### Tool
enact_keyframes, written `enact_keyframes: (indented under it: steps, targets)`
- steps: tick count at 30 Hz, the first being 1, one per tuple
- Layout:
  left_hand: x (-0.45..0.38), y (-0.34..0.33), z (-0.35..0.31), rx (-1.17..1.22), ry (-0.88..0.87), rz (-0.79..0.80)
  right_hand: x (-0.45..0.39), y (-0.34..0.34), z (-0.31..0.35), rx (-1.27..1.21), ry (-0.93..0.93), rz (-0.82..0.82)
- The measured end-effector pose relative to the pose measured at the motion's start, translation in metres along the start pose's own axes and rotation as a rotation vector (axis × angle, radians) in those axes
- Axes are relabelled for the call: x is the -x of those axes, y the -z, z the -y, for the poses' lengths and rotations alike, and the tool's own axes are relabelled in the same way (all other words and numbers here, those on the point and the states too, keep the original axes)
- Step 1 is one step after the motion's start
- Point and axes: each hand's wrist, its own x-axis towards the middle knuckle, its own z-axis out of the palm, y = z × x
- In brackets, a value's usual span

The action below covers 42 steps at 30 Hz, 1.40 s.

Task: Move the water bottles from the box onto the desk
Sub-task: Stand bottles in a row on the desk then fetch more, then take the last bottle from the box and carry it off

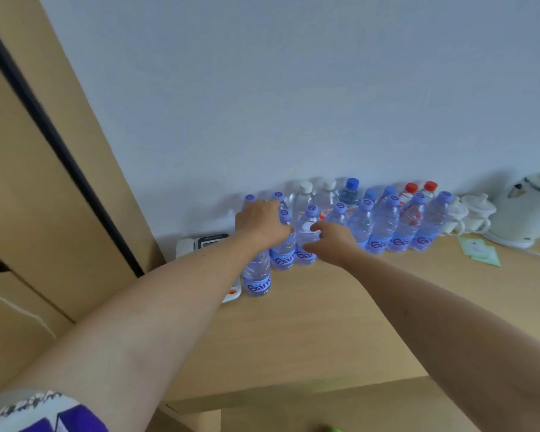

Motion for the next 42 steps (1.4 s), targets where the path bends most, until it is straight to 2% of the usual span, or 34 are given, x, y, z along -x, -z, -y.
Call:
enact_keyframes:
  steps: [7, 12, 18, 33, 42]
  targets:
    - [0.010, -0.033, -0.078, 0.003, -0.230, 0.081, 0.055, 0.051, -0.069, 0.145, -0.174, -0.147]
    - [0.031, -0.052, -0.161, -0.056, -0.426, 0.132, 0.105, 0.087, -0.126, 0.131, -0.314, -0.233]
    - [0.076, -0.092, -0.277, -0.072, -0.569, 0.217, 0.181, 0.132, -0.219, 0.103, -0.483, -0.306]
    - [0.265, -0.212, -0.617, -0.070, -0.976, 0.407, 0.441, 0.264, -0.466, 0.116, -0.900, -0.421]
    - [0.423, -0.270, -0.784, -0.114, -1.347, 0.556, 0.614, 0.286, -0.572, -0.049, -1.267, -0.611]
